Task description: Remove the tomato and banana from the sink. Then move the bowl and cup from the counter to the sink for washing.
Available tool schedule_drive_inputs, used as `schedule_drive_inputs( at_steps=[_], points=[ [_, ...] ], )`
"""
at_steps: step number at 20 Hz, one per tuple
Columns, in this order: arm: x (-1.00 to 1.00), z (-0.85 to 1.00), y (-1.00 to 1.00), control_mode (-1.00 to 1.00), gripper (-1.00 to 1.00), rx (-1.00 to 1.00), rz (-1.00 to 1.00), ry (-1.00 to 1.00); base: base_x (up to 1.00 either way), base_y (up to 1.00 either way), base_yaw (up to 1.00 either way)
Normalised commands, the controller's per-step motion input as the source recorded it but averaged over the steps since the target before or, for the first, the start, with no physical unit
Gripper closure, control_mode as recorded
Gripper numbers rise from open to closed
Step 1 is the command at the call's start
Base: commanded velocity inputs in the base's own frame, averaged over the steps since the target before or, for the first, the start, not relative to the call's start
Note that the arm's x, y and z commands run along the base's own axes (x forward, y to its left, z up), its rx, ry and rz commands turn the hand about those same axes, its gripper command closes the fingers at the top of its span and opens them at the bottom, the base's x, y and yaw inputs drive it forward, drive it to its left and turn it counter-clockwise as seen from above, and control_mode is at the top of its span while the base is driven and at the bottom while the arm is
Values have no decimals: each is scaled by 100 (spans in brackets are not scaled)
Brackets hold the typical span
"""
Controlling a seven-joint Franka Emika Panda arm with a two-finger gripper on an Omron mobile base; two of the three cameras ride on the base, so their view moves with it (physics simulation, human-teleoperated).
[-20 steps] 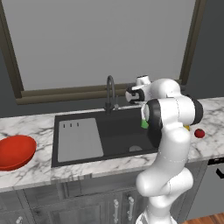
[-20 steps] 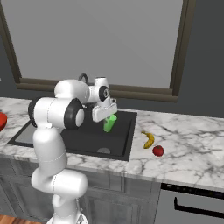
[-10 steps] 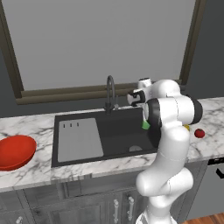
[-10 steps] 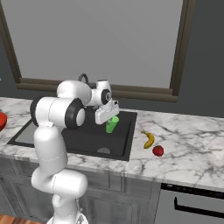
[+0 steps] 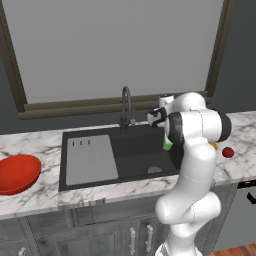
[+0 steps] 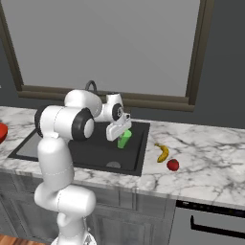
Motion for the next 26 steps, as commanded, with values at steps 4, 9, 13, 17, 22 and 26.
schedule_drive_inputs(
  at_steps=[4,9,13,17,22,26],
  points=[
    [9,-24,-6,-100,100,0,2,0,0,0,0],
    [11,-25,-6,-100,100,0,1,0,0,0,0],
    [12,-26,-4,-100,100,0,1,0,0,0,0],
    [12,-26,-6,-100,100,0,0,0,0,0,0],
    [11,-26,-6,-100,100,0,0,0,0,0,0],
    [13,-24,-5,-100,100,0,0,0,0,0,0]
  ],
)
